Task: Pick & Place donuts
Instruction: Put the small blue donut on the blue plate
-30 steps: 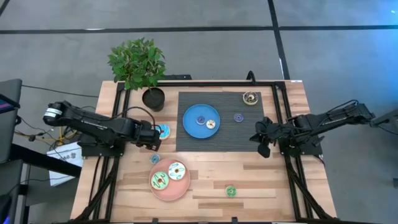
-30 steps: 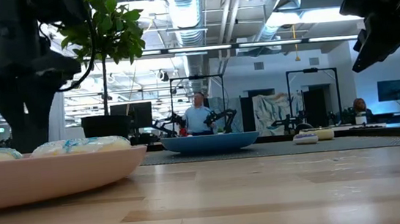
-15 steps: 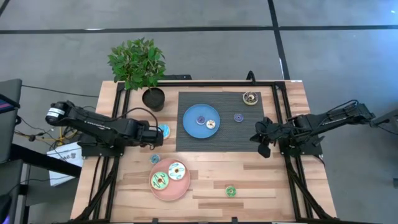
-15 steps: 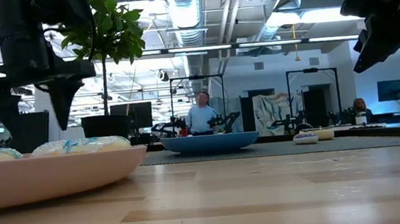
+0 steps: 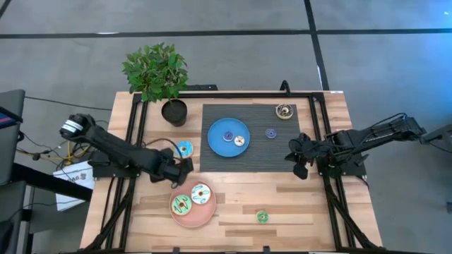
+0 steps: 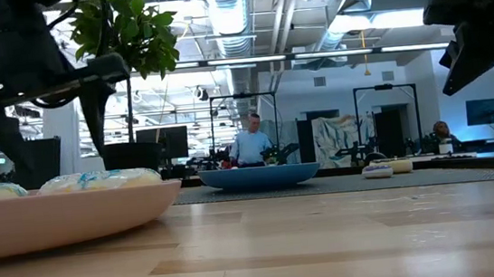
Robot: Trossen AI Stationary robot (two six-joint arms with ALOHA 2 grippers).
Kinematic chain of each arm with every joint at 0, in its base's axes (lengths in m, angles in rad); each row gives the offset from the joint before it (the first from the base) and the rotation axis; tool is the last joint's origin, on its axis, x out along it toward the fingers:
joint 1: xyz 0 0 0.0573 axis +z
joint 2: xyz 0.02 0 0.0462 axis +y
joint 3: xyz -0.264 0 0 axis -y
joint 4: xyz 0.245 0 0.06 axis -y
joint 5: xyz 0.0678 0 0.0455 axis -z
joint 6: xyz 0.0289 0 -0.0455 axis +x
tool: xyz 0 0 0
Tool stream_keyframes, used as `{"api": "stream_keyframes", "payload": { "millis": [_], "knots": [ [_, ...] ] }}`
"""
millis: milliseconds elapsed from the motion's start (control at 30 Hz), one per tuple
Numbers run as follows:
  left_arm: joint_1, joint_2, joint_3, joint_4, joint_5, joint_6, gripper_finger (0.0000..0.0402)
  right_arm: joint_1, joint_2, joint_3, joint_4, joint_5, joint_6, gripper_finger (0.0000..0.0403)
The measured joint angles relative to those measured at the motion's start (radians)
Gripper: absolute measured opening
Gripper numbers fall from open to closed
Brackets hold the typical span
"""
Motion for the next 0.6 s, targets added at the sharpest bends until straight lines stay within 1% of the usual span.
{"api": "stream_keyframes", "payload": {
  "millis": [100, 300, 433, 600],
  "knots": [
    [-0.016, 0.087, 0.079, -0.084, -0.002, -0.037, 0.0331, 0.000, 0.000, 0.000, -0.003, 0.000, 0.000, 0.0000],
    [-0.015, 0.217, 0.212, -0.282, 0.064, -0.071, 0.0331, 0.000, 0.000, 0.000, -0.005, 0.000, 0.000, 0.0000],
    [-0.015, 0.248, 0.224, -0.293, 0.105, -0.091, 0.0331, 0.000, 0.000, 0.000, -0.005, 0.000, 0.000, 0.0000],
    [-0.015, 0.248, 0.206, -0.292, 0.122, -0.127, 0.0331, 0.000, 0.000, 0.000, -0.005, 0.000, 0.004, 0.0000]
  ]
}}
